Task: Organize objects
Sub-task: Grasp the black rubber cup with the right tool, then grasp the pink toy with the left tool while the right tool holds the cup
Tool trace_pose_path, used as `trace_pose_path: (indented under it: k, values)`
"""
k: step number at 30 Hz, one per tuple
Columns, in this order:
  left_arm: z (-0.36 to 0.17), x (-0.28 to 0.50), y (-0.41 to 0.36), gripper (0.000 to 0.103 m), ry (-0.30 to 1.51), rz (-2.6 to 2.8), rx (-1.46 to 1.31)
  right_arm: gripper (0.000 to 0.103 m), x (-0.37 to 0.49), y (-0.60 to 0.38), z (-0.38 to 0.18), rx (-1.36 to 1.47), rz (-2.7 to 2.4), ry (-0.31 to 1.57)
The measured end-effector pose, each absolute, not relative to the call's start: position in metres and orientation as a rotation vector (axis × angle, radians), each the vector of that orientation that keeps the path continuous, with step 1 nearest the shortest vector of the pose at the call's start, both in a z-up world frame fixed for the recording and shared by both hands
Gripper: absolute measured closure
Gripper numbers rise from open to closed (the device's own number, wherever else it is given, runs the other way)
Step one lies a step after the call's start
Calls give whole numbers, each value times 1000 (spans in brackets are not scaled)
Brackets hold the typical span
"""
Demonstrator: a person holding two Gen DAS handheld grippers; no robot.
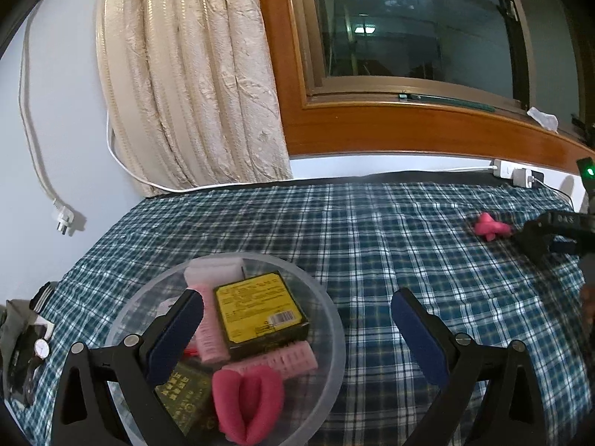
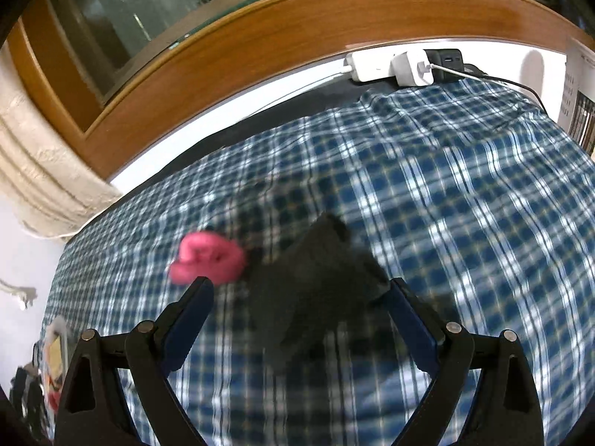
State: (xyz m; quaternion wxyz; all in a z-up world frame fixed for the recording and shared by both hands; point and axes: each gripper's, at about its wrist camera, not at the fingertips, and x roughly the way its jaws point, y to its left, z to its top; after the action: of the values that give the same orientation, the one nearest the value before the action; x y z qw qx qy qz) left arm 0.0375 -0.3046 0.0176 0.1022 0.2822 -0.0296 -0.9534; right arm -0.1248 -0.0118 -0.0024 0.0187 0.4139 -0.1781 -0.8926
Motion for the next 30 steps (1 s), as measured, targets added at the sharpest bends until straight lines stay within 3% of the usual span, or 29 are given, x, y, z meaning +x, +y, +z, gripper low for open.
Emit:
trace_pose_path:
  k: [6,8,10,15,30]
  values:
    - [16,31,-299,1,-94,-2824,860,11,-147,-21,-5,1322,-2845,-405]
    - [16,29,-296,1,-108,-2829,865,16,-151,-24,-7,1331,-2874,-327]
    - [16,26,-292,1,-122,-2836,871,29,-150,-26,-7,1337,-2897,-268]
    - [15,18,-274,1,-171,-2859,895,38,-148,-20,2,1302,-2850,-258]
    - [4,-31,-205,1,-239,-2950,1117,42,-90,-13,13,1209,-2648,33]
